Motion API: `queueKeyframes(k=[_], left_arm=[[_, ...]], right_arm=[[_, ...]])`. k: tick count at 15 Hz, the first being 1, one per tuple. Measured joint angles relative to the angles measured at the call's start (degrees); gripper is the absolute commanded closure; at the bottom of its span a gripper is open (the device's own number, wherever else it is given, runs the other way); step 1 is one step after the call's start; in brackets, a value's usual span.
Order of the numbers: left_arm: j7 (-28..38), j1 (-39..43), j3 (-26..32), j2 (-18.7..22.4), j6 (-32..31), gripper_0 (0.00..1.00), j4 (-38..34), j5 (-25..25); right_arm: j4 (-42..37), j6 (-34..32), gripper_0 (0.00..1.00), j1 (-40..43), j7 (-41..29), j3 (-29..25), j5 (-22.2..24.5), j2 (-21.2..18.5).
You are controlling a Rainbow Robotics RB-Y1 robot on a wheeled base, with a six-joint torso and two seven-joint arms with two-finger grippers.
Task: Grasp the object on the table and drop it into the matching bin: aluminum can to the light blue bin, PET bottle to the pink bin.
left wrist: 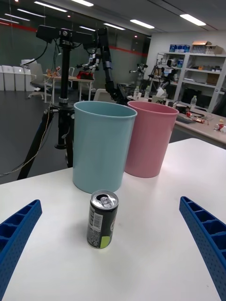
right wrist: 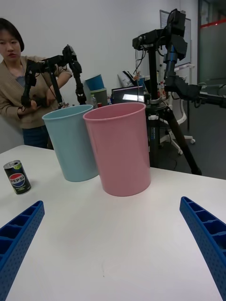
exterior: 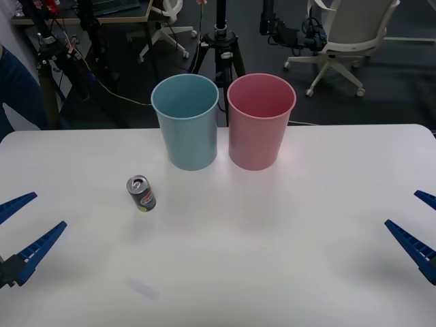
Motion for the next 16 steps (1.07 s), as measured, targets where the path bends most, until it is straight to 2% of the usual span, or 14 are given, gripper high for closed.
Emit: queueKeyframes(k=[7, 10, 13, 16], left_arm=[[-0.37, 0.90, -0.28, 0.26, 0.03, 0.00, 0.50, -0.37], [-5.39, 1.66, -1.48, 0.28, 0.34, 0.00, 1.41, -0.04], [-10.40, -0.30, -4.18, 1.46, 0.37, 0.00, 7.37, -0.15], [-10.87, -5.29, -5.25, 2.13, 0.25, 0.00, 15.20, -2.90]], right_arm=[[0.00, 0.00, 0.00, 0.00, 0.00, 0.00, 0.00, 0.00], [0.00, 0.00, 0.00, 0.00, 0.00, 0.00, 0.00, 0.00], [0.00, 0.00, 0.00, 0.00, 0.00, 0.00, 0.00, 0.00], [0.00, 0.00, 0.00, 0.00, 0.00, 0.00, 0.00, 0.00]])
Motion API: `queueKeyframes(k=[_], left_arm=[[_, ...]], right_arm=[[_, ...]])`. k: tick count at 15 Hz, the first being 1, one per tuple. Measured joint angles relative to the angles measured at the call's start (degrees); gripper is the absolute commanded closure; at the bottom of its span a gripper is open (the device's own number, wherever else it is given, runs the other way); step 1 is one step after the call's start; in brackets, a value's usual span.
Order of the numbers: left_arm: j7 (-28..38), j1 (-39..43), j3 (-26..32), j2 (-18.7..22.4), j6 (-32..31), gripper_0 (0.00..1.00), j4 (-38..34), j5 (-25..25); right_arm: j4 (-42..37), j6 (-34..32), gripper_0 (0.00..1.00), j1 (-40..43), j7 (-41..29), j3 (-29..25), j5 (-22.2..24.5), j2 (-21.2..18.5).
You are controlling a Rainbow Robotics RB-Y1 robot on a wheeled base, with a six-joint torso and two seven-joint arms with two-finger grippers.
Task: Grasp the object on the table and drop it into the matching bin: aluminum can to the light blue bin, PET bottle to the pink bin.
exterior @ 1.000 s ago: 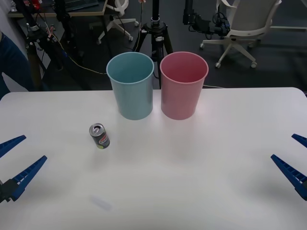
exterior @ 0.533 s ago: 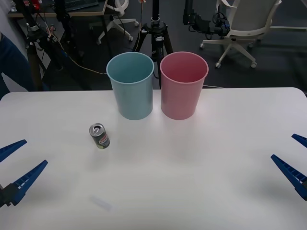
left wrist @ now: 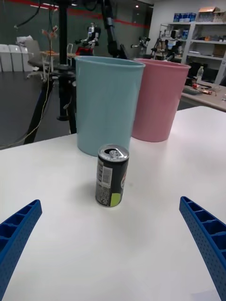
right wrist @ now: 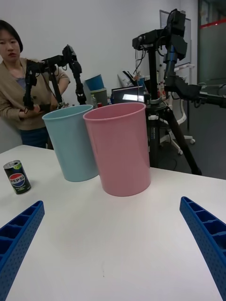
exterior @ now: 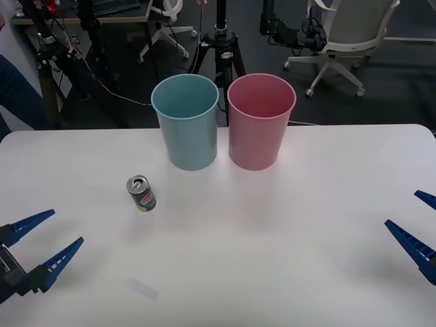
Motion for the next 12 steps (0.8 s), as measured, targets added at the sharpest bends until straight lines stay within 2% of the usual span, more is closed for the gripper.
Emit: queueKeyframes(k=[4, 9, 12], left_arm=[[-3.44, -6.53, -0.41, 0.02, -0.05, 0.00, 8.52, -3.90], [-10.98, -14.35, -5.13, -0.18, 0.20, 0.00, 19.91, -4.40], [-14.33, -17.73, -8.04, -1.00, 0.62, 0.00, 23.92, -4.27]], right_arm=[[0.00, 0.00, 0.00, 0.00, 0.00, 0.00, 0.00, 0.00], [0.00, 0.00, 0.00, 0.00, 0.00, 0.00, 0.00, 0.00], [0.00, 0.00, 0.00, 0.00, 0.00, 0.00, 0.00, 0.00]])
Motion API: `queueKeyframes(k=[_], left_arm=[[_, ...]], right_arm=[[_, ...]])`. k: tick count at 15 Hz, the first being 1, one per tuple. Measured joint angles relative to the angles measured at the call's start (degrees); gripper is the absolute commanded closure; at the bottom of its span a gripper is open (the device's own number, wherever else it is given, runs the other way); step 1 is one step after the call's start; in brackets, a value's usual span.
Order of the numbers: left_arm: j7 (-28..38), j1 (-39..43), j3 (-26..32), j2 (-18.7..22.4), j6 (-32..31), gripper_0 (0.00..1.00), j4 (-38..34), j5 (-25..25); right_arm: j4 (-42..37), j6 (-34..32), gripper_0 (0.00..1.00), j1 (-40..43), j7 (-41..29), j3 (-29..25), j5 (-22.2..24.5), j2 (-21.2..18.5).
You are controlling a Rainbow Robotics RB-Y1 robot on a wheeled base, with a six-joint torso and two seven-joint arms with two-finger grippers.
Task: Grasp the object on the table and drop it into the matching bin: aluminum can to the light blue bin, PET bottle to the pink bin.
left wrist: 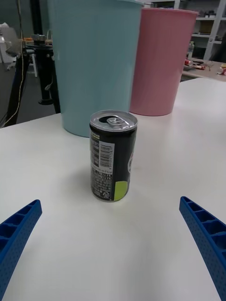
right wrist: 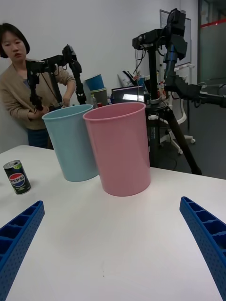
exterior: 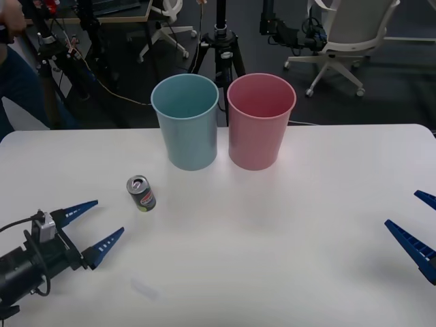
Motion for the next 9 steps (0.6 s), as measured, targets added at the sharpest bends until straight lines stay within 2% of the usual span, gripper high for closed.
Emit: queueKeyframes(k=[9], left_arm=[[-0.91, -2.88, -1.93, -3.55, 3.50, 0.00, 0.98, -0.39]], right_arm=[[0.00, 0.00, 0.00, 0.00, 0.00, 0.00, 0.00, 0.00]])
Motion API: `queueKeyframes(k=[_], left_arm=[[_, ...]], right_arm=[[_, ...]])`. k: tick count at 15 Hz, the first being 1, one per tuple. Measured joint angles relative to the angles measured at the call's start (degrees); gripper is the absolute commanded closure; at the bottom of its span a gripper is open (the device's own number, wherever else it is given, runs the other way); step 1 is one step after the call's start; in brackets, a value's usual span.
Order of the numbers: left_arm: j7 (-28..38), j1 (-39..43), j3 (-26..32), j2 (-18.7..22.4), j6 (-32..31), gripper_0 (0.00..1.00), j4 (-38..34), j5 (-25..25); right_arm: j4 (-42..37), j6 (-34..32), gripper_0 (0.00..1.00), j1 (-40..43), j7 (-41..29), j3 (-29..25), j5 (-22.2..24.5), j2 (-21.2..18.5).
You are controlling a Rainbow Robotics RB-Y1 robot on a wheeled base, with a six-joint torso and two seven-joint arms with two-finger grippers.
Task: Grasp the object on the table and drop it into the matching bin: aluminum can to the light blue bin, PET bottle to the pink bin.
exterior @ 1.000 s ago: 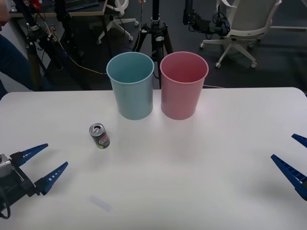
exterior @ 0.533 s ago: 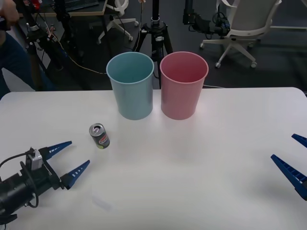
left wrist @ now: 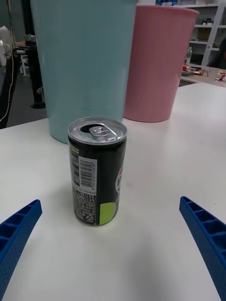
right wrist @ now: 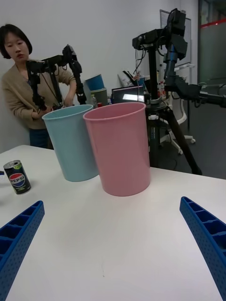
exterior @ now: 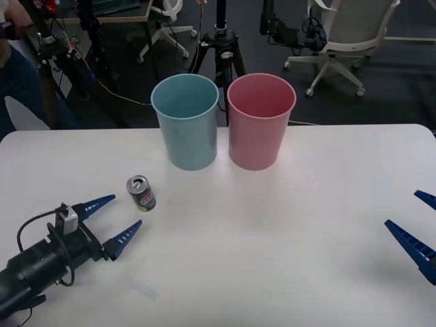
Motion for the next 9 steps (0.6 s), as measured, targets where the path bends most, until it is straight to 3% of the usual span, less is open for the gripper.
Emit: queueKeyframes(k=[9], left_arm=[[0.28, -3.42, -0.74, -2.23, 6.96, 0.00, -0.01, -0.10]], right_arm=[[0.00, 0.00, 0.00, 0.00, 0.00, 0.00, 0.00, 0.00]])
